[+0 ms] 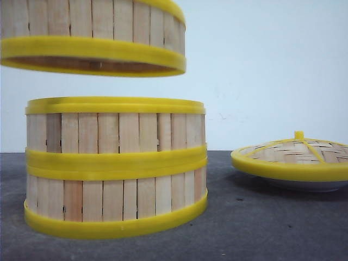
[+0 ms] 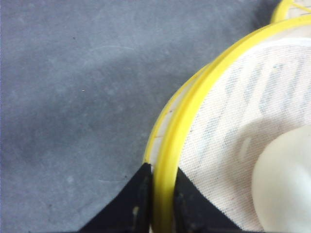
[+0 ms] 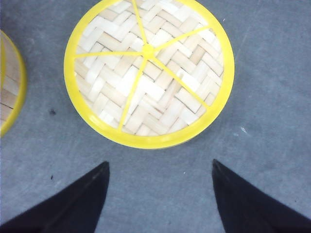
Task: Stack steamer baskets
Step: 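Lift the basket with left gripper and lower it onto the stack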
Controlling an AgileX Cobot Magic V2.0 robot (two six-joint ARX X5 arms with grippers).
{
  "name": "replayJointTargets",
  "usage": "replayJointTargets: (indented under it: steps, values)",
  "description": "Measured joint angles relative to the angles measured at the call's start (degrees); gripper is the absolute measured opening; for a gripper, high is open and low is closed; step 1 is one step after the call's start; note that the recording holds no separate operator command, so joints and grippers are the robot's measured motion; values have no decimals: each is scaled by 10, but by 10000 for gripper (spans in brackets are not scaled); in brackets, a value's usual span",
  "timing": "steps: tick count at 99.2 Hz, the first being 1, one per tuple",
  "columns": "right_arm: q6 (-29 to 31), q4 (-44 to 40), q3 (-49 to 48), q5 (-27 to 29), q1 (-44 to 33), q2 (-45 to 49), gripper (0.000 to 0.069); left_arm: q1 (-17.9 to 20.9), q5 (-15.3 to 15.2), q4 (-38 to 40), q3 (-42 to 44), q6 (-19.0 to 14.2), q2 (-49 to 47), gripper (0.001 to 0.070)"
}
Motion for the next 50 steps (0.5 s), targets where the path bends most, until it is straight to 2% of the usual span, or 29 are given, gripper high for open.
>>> replayJointTargets:
  steps: [26,50]
  values:
    - [0,5,0,0,0,0,410,-16,-2,43,-49,-2,0,22]
    - [0,9,0,0,0,0,410,-27,-2,57,-53,-3,0,22]
